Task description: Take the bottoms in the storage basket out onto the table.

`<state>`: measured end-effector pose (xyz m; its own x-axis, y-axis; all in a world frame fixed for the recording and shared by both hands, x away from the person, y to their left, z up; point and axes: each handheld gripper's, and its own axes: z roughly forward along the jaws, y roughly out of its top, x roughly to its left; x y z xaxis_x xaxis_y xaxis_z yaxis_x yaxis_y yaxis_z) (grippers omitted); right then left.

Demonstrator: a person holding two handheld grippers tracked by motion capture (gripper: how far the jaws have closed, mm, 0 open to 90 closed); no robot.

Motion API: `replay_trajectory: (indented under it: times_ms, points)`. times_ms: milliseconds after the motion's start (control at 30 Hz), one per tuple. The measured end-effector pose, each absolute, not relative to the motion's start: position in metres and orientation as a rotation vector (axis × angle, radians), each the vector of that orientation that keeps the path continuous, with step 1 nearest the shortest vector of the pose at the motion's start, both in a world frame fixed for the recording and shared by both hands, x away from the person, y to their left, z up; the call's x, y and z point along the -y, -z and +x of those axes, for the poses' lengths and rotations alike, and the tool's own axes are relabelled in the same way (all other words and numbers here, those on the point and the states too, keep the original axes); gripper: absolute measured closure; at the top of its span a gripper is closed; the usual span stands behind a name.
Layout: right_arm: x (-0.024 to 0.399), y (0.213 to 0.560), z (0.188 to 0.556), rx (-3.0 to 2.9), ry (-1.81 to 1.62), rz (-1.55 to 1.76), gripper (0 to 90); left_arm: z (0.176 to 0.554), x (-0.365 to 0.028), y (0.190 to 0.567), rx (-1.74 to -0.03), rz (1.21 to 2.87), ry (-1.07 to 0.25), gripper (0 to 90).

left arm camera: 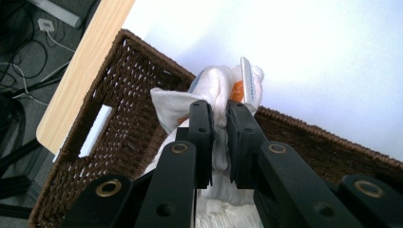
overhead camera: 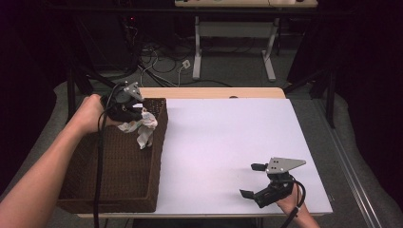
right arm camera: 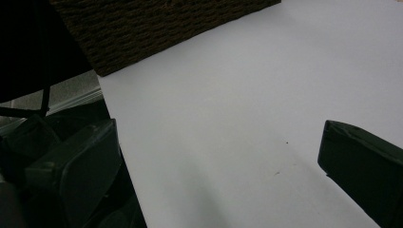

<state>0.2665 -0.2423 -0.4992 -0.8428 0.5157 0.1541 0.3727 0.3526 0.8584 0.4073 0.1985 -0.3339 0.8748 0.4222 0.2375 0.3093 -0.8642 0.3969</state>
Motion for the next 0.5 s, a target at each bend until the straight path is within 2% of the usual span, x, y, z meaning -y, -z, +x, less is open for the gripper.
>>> replay_trajectory:
  times_ms: [500]
  points:
    - [0.243, 0.499, 0.267, -2.465, -1.503, 0.808, 0.0, 0.403, -0.185, 0.313, -0.507, 2.676, -0.477, 82.0]
